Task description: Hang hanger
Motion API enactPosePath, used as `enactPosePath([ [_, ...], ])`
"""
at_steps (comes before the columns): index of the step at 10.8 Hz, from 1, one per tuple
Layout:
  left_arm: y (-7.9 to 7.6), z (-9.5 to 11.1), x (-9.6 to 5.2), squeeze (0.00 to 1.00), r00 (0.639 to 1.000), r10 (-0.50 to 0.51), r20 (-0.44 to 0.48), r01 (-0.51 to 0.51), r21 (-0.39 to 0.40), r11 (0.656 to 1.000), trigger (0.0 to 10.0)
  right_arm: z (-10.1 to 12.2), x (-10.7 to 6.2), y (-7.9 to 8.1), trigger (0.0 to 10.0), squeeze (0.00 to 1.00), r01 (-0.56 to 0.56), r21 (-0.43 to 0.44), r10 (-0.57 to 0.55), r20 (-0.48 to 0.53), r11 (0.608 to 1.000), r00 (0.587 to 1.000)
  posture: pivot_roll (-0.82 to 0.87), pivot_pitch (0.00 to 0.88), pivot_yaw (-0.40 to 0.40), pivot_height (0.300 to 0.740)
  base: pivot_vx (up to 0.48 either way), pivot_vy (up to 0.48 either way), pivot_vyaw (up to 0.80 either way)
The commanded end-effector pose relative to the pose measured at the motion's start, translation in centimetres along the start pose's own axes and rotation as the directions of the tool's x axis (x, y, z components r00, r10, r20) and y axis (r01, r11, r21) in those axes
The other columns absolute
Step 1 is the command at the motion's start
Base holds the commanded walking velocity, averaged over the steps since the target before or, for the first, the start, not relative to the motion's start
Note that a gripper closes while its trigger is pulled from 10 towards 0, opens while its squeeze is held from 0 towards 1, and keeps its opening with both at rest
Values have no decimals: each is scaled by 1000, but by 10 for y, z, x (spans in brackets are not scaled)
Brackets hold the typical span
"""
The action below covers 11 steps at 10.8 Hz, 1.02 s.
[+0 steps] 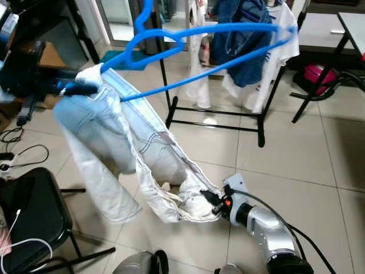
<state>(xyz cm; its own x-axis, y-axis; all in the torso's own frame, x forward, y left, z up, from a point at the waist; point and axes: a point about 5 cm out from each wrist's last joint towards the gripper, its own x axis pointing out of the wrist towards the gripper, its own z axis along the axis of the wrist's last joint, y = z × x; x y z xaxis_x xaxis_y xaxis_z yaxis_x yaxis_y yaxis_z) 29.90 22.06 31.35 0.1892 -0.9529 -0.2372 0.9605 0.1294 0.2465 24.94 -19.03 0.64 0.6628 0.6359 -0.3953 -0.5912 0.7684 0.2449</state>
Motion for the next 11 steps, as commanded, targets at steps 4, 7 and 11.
enactPosePath([
  [4, -35, -35, -2, 0, 996, 39, -86, -42, -28, 999, 0, 20, -5, -30, 0, 0, 264, 90, -271, 72, 960, 960, -5, 54, 121, 740, 0, 0, 0],
  [7, -75, -65, 19, 0, 994, -19, -110, 11, -74, 997, 0, 59, -11, -69, 0, 0, 563, 196, -584, 73, 803, 808, -12, 40, 103, 740, 0, 0, 0],
  [11, -99, -127, 39, 0, 915, 80, -394, -102, -35, 994, 0, 78, -3, -73, 0, 0, 598, 187, -619, 85, 779, 780, -24, 23, 94, 740, 0, 0, 0],
])
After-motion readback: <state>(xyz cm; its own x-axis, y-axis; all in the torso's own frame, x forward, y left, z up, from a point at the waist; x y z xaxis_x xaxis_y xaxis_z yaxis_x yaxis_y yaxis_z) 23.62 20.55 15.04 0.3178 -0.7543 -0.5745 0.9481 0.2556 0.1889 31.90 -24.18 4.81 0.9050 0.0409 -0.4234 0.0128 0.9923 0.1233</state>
